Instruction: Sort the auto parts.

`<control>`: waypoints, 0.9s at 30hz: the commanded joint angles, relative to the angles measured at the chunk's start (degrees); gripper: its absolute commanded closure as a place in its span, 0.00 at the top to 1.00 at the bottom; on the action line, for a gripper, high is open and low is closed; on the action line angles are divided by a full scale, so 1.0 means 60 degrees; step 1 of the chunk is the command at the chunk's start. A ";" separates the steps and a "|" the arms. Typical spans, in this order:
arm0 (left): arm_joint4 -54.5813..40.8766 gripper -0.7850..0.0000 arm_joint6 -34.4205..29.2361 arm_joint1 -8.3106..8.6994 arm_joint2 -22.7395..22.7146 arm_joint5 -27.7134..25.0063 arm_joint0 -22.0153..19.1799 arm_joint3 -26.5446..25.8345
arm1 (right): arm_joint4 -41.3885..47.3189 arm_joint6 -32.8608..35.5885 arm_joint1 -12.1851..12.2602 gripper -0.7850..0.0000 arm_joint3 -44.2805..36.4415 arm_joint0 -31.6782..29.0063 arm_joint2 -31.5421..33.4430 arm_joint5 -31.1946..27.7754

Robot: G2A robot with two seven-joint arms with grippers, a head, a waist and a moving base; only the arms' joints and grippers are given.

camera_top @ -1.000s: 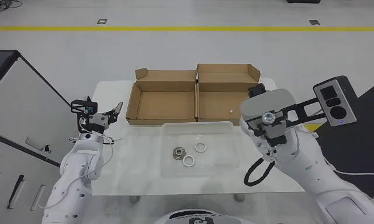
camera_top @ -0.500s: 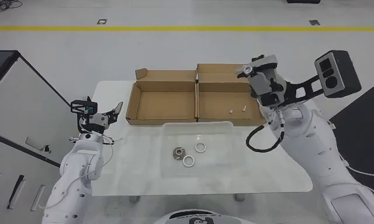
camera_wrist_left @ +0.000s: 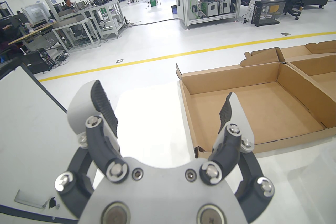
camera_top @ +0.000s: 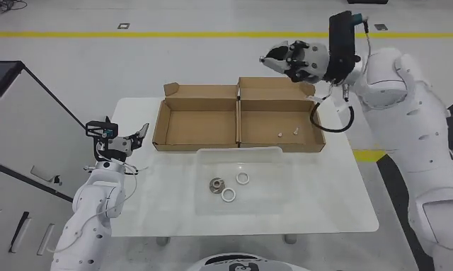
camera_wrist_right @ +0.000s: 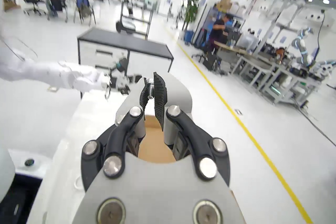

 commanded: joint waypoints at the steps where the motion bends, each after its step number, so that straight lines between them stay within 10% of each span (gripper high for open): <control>1: 0.0000 1.00 0.0000 0.0000 0.0000 0.0000 0.0000 0.0000 | -0.0461 0.0665 0.0024 0.00 0.0313 0.0534 -0.0497 0.0000; 27: 0.0000 1.00 0.0000 0.0000 0.0000 0.0000 0.0000 0.0000 | -0.6753 -0.0610 -0.0777 0.00 0.3418 0.4889 -0.7501 0.0000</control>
